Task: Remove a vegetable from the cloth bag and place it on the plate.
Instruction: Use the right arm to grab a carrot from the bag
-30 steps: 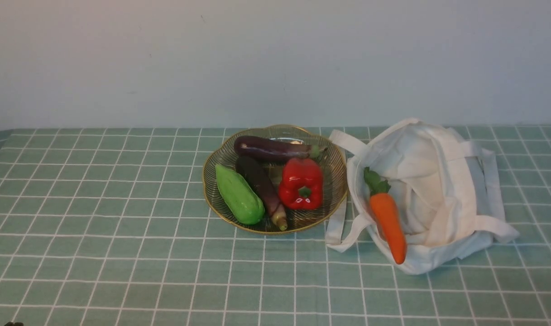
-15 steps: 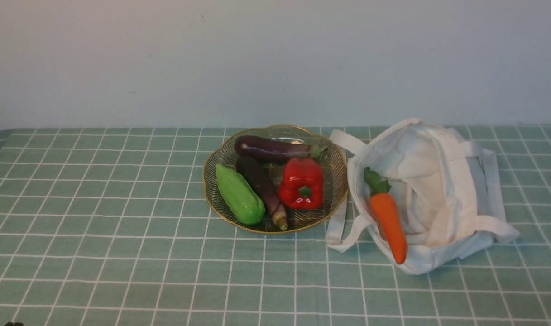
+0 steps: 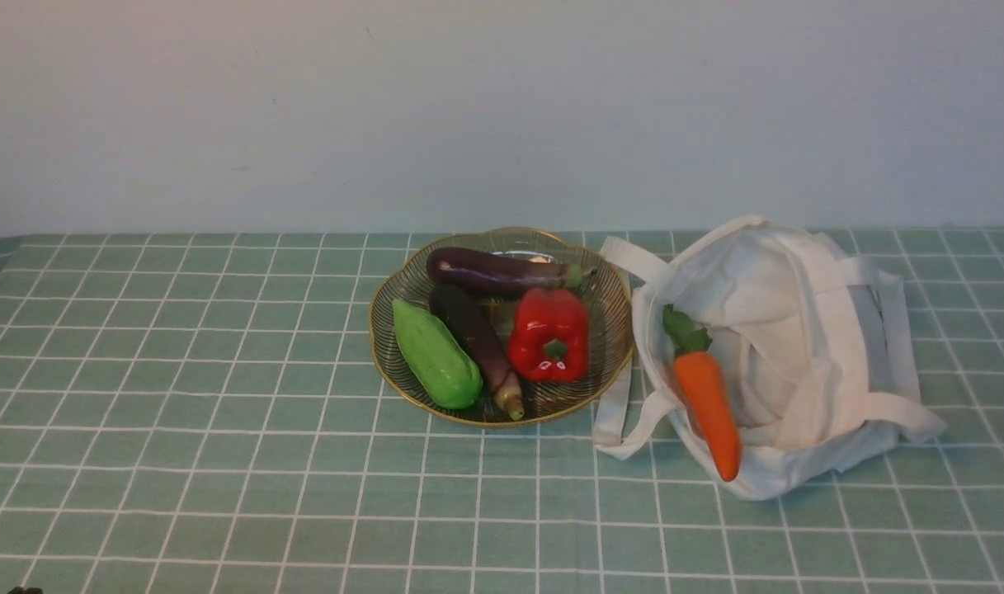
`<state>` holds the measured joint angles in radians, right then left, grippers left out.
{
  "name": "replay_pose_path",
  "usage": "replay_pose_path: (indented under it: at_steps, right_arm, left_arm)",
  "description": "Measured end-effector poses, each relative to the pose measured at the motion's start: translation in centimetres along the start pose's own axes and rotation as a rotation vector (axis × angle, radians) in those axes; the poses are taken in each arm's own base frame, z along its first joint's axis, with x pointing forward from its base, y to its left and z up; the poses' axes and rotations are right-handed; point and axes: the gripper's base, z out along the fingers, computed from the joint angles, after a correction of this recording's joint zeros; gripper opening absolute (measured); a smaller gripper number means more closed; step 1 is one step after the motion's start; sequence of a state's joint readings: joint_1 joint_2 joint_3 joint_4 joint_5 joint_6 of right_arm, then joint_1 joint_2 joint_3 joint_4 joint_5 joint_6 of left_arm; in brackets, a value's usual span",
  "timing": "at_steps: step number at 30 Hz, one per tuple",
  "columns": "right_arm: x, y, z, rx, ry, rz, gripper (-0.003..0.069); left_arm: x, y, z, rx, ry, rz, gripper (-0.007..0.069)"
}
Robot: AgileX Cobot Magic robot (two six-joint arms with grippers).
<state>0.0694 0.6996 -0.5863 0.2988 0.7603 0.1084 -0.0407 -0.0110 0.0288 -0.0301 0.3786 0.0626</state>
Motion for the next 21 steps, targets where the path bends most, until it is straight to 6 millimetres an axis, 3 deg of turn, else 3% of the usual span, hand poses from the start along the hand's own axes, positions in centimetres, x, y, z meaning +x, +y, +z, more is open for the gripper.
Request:
replay_pose_path:
  at_steps: [1, 2, 5, 6, 7, 10, 14, 21]
  right_arm:
    - [-0.2, -0.1, 1.3, 0.008, 0.062, 0.025, -0.0008]
    - [-0.2, 0.0, 1.3, 0.008, 0.061, 0.026, -0.0008]
    - [-0.5, 0.1, 6.4, 0.005, 0.232, 0.085, 0.0024]
    - [-0.6, 0.1, 6.7, 0.003, 0.236, 0.084, 0.0029]
    - [-0.7, 0.5, 8.5, -0.008, 0.276, 0.072, 0.0052]
    - [-1.5, 1.6, 11.4, -0.028, 0.319, 0.03, 0.0113]
    - [-2.9, 2.8, 14.5, -0.042, 0.343, -0.011, 0.0219]
    - [-4.2, 3.3, 19.1, -0.037, 0.373, -0.002, 0.0384]
  left_arm:
    - [0.0, 0.0, 0.0, 0.0, 0.0, 0.0, -0.0005]
    - [0.0, 0.0, 0.0, 0.0, 0.0, 0.0, -0.0005]
    - [0.0, 0.0, 0.0, 0.0, 0.0, 0.0, -0.0005]
    - [0.0, 0.0, 0.0, 0.0, 0.0, 0.0, -0.0005]
    - [0.0, 0.0, 0.0, 0.0, 0.0, 0.0, -0.0005]
    - [0.0, 0.0, 0.0, 0.0, 0.0, 0.0, -0.0005]
    - [0.0, 0.0, 0.0, 0.0, 0.0, 0.0, -0.0005]
    - [0.0, 0.0, 0.0, 0.0, 0.0, 0.0, -0.0005]
